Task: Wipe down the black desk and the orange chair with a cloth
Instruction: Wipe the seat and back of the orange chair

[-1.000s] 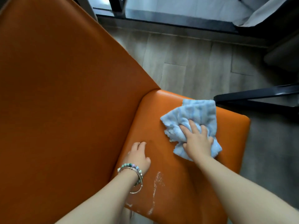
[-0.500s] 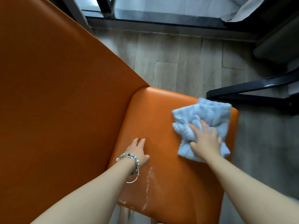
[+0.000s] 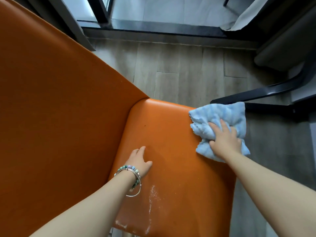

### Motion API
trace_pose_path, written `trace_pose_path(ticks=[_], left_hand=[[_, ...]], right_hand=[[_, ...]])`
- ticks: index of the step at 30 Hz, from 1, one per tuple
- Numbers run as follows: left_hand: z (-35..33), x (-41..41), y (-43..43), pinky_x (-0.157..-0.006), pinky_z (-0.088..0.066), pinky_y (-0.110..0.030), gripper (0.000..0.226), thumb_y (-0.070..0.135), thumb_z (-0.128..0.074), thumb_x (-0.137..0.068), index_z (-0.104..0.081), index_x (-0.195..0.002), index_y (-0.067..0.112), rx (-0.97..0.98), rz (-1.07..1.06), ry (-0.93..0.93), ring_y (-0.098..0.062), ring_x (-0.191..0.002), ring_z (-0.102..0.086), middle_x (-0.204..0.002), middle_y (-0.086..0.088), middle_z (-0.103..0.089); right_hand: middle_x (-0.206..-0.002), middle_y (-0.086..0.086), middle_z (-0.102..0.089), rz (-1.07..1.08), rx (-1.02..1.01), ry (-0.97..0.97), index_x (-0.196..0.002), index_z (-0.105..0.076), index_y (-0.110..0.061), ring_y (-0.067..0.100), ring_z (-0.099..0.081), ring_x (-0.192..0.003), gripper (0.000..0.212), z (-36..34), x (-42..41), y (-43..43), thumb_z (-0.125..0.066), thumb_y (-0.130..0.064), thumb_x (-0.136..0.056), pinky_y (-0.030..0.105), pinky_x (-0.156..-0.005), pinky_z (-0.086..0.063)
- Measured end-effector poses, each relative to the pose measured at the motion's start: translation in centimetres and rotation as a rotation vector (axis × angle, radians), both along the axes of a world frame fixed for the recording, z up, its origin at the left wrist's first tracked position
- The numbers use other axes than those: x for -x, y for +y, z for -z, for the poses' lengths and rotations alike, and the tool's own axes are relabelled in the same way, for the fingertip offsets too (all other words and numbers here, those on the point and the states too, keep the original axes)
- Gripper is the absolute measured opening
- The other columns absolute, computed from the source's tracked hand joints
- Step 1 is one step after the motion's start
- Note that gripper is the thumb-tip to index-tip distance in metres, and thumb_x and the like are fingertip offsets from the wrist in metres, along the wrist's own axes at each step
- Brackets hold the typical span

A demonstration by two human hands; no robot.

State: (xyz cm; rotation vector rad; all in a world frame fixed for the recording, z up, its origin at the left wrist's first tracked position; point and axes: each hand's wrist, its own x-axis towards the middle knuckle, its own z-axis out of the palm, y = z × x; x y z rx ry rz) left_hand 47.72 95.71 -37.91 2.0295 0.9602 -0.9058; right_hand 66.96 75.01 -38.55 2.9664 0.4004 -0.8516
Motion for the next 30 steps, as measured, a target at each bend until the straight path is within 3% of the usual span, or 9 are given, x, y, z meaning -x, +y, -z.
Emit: trace_pose_path(ticks=[3,7,12,16,19,21,23,26,30], left_hand=[[0.3,-0.3,-0.3,-0.104,-0.034,-0.03,0.064,0.03,-0.048,-0.091,-0.017,-0.146,0.026,-0.002,0.012,0.009,-0.021,-0.136,-0.031,-0.155,-0.001,-0.014],[0.3,0.0,-0.7,-0.109,-0.032,-0.036,0.063,0.033,-0.046,-0.091,-0.017,-0.146,0.027,-0.052,0.099,0.046,-0.023,-0.139,-0.026,-0.156,0.003,-0.007],[0.3,0.5,-1.0,-0.11,-0.029,-0.035,0.065,0.034,-0.047,-0.091,-0.015,-0.147,0.027,-0.039,0.144,0.058,-0.022,-0.14,-0.022,-0.156,0.004,-0.004],[0.2,1.0,-1.0,-0.107,-0.035,-0.034,0.065,0.036,-0.047,-0.091,-0.014,-0.147,0.027,-0.059,0.18,0.068,-0.02,-0.139,-0.026,-0.156,0.007,-0.002],[-0.1,1.1,-1.3,-0.109,-0.033,-0.034,0.067,0.036,-0.048,-0.09,-0.014,-0.147,0.026,-0.027,0.178,0.073,-0.019,-0.14,-0.023,-0.157,0.006,0.0],[-0.1,1.2,-1.2,-0.109,-0.032,-0.034,0.067,0.036,-0.048,-0.09,-0.014,-0.147,0.026,-0.02,0.164,0.066,-0.019,-0.14,-0.023,-0.157,0.006,-0.001],[0.1,1.3,-1.1,-0.111,-0.029,-0.034,0.067,0.035,-0.048,-0.091,-0.014,-0.147,0.025,-0.025,0.163,0.061,-0.019,-0.141,-0.02,-0.157,0.005,-0.001],[0.4,1.5,-1.1,-0.112,-0.027,-0.036,0.066,0.035,-0.048,-0.091,-0.014,-0.147,0.026,-0.036,0.179,0.063,-0.018,-0.142,-0.018,-0.156,0.006,-0.001],[0.4,1.7,-1.1,-0.112,-0.027,-0.034,0.066,0.036,-0.047,-0.091,-0.014,-0.147,0.027,-0.017,0.182,0.065,-0.018,-0.142,-0.018,-0.156,0.007,-0.002]], right_hand=[[-0.151,-0.01,-0.014,0.007,-0.008,-0.051,-0.13,-0.037,-0.046,0.028,-0.023,-0.125,0.053,0.1,4.0,-2.7,-0.054,-0.027,-0.083,0.044,-0.099,-0.03],[-0.143,-0.014,-0.031,-0.391,-0.074,-0.052,-0.119,-0.051,-0.044,0.022,-0.032,-0.118,0.044,-0.2,5.4,-3.2,-0.058,-0.032,-0.077,0.035,-0.089,-0.031],[-0.155,-0.003,-0.005,-0.042,0.034,-0.023,-0.136,-0.029,-0.045,0.033,-0.021,-0.128,0.061,-0.4,-0.4,-2.1,-0.054,-0.034,-0.082,0.05,-0.102,-0.029],[-0.154,-0.009,-0.008,-0.395,0.034,0.047,-0.134,-0.033,-0.046,0.029,-0.024,-0.127,0.06,-0.7,6.4,-2.2,-0.054,-0.035,-0.079,0.041,-0.097,-0.032],[-0.149,-0.012,-0.027,-0.641,-0.213,0.239,-0.125,-0.048,-0.042,0.026,-0.033,-0.125,0.053,-1.3,11.4,-2.8,-0.057,-0.027,-0.075,0.036,-0.092,-0.031],[-0.13,-0.001,-0.055,-0.697,-0.348,0.135,-0.106,-0.066,-0.029,0.033,-0.057,-0.102,0.05,-2.4,9.8,-2.3,-0.068,-0.018,-0.058,0.04,-0.076,-0.045],[-0.128,0.007,-0.057,-0.453,-0.347,-0.069,-0.106,-0.068,-0.022,0.038,-0.058,-0.099,0.051,-2.5,6.4,-2.4,-0.067,-0.012,-0.056,0.045,-0.071,-0.048],[-0.154,0.0,-0.016,-0.082,-0.099,-0.03,-0.133,-0.045,-0.032,0.034,-0.025,-0.129,0.059,-1.6,1.5,-3.2,-0.061,-0.016,-0.078,0.049,-0.098,-0.033],[-0.154,-0.009,-0.011,-0.143,-0.017,-0.003,-0.131,-0.038,-0.039,0.029,-0.022,-0.128,0.058,-0.8,4.7,-4.0,-0.055,-0.019,-0.079,0.043,-0.102,-0.032]])
